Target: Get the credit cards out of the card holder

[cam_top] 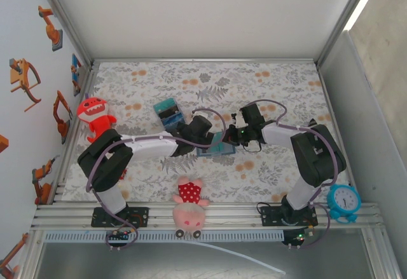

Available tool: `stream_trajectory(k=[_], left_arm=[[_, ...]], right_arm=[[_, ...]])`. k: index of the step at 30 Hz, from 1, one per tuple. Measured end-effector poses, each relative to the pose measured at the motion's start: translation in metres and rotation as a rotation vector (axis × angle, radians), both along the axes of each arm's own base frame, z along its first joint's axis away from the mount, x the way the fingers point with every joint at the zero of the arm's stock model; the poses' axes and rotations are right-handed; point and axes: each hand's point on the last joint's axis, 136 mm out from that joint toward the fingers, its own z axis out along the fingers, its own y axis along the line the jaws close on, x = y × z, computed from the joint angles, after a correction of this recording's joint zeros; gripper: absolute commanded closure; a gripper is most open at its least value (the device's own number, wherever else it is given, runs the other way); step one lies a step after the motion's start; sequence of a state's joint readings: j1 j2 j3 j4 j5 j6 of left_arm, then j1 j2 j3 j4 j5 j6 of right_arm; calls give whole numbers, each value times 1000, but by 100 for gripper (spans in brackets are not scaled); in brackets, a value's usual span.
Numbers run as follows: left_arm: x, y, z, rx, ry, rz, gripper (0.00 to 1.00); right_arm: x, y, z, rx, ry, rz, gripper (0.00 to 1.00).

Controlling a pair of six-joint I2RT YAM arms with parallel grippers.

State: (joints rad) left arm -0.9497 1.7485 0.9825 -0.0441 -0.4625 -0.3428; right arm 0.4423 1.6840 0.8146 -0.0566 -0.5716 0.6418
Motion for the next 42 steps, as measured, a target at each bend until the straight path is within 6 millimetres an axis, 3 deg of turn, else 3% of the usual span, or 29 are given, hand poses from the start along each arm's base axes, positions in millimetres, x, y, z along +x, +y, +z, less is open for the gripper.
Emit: stream_trajectory(k=[6, 12, 18, 27, 38, 42], left_arm=[[-2, -2, -22, 31, 38, -11, 3], [-1, -4, -27, 45, 45, -16, 3], [0, -4, -28, 52, 47, -14, 3], [0, -3, -29, 57, 50, -13, 3], [0, -2, -29, 62, 49, -10, 3], [0, -2, -28, 65, 46, -7, 3]], right_arm=[[0, 0, 1, 1, -1, -2, 100], [2, -3, 1, 2, 3, -10, 100], [6, 2, 8, 48, -9, -9, 82], [10, 14, 19, 157, -41, -12, 79], [12, 14, 12, 153, -39, -22, 100], [12, 7, 5, 93, -39, -25, 100]])
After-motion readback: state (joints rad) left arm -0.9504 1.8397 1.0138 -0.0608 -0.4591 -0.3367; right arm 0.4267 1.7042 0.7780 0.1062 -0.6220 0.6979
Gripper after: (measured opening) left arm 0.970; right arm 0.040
